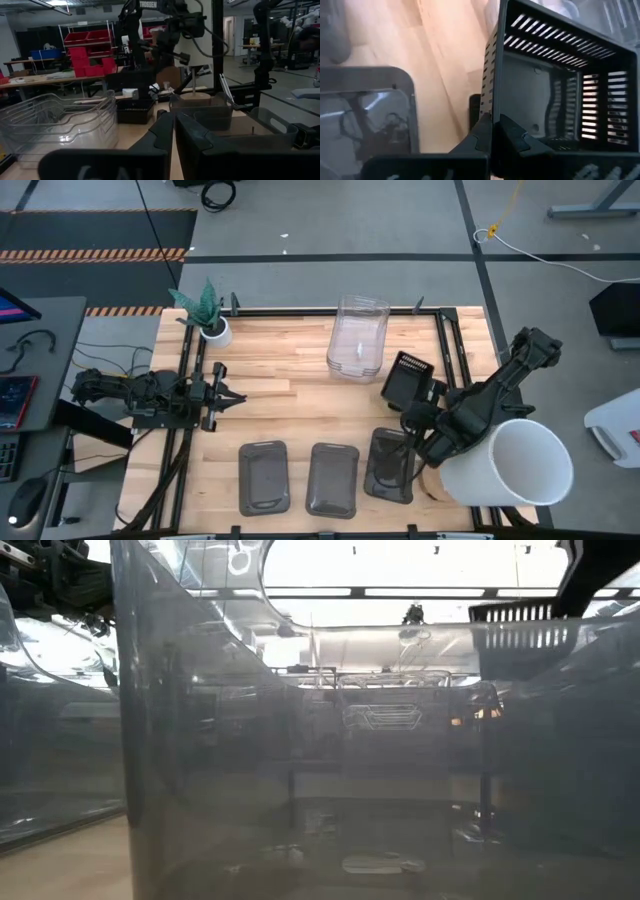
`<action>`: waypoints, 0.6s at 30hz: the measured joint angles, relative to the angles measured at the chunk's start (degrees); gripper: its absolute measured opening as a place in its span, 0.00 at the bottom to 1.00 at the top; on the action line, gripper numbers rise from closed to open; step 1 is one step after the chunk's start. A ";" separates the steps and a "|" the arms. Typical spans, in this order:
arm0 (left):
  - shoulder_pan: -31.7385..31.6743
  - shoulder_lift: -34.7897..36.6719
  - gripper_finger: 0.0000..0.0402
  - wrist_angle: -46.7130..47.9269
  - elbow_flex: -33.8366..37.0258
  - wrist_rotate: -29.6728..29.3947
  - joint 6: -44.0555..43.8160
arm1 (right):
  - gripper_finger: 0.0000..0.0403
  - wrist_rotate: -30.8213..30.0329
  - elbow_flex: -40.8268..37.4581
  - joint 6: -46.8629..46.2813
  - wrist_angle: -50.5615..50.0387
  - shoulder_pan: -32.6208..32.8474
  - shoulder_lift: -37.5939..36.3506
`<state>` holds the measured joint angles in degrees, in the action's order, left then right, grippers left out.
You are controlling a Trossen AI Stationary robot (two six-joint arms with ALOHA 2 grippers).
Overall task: Stack baskets by color
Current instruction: Stack the left black bin on top of the right black bin
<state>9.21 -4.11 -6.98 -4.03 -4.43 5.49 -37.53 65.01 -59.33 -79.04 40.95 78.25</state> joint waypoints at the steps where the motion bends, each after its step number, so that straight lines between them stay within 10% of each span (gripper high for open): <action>1: 0.00 0.01 0.06 0.00 0.00 -0.02 -0.01 | 0.03 0.25 -0.75 0.66 1.27 -0.31 -0.29; 18: 0.00 -0.01 0.06 0.00 0.00 0.00 0.00 | 0.03 5.05 2.98 12.26 4.02 -8.50 -2.20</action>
<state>9.21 -4.12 -6.98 -4.03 -4.43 5.49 -32.48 67.99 -47.06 -75.03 32.45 76.05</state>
